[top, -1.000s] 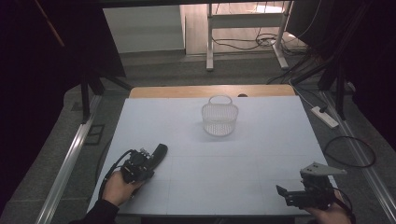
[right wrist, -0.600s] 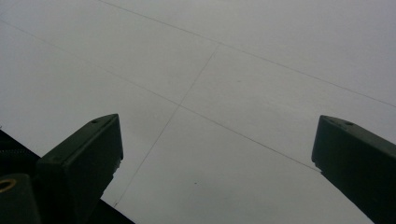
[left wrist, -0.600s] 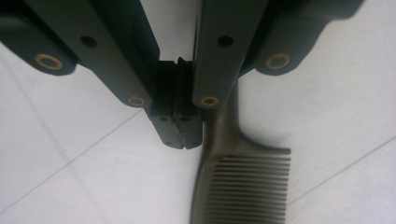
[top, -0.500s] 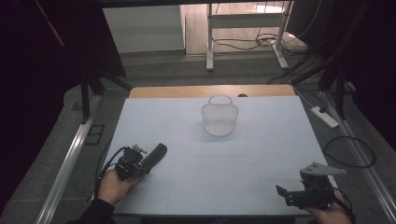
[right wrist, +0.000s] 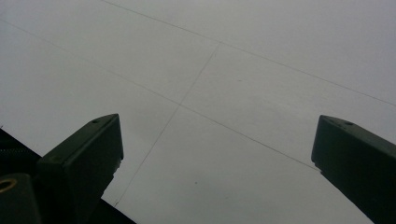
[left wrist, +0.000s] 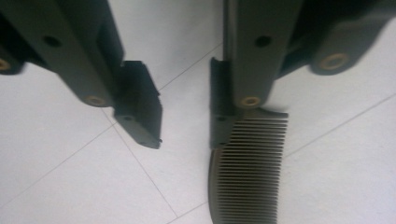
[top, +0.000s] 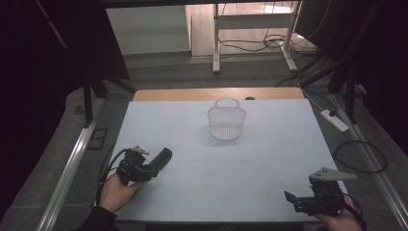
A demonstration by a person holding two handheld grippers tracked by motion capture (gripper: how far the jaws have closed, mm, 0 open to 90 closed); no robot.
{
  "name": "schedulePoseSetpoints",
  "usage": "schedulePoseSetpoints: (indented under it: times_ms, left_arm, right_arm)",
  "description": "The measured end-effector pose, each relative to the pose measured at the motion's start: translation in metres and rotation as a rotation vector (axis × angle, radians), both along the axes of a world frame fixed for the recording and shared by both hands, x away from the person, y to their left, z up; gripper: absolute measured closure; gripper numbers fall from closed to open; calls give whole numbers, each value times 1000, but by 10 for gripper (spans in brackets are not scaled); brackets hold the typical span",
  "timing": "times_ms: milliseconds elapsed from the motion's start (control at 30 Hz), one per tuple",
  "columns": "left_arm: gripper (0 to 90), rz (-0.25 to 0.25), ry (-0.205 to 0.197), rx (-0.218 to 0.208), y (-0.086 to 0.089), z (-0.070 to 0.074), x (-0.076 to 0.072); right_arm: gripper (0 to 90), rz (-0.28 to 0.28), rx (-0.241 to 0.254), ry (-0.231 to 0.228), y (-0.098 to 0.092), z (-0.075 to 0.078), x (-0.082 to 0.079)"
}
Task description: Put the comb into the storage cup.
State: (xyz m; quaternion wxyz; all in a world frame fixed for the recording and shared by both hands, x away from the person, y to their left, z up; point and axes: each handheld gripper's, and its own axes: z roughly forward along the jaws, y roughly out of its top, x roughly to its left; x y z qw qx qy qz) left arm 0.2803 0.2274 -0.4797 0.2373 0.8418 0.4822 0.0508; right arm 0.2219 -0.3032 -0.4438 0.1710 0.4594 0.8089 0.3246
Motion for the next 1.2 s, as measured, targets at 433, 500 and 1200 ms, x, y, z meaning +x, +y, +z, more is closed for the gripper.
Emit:
schedulePoseSetpoints:
  times_ms: [433,500,1200]
  left_arm:
    - [180,29,34,-38,24,-3,2]
    - [164,34,40,-33,26,-4,2]
    - [0,-9,21,-56,36,-20,1]
  right_arm:
    - [28,2,1,-1,0,0,0]
    - [28,3,1,-1,0,0,0]
    - [28,5,1,-2,0,0,0]
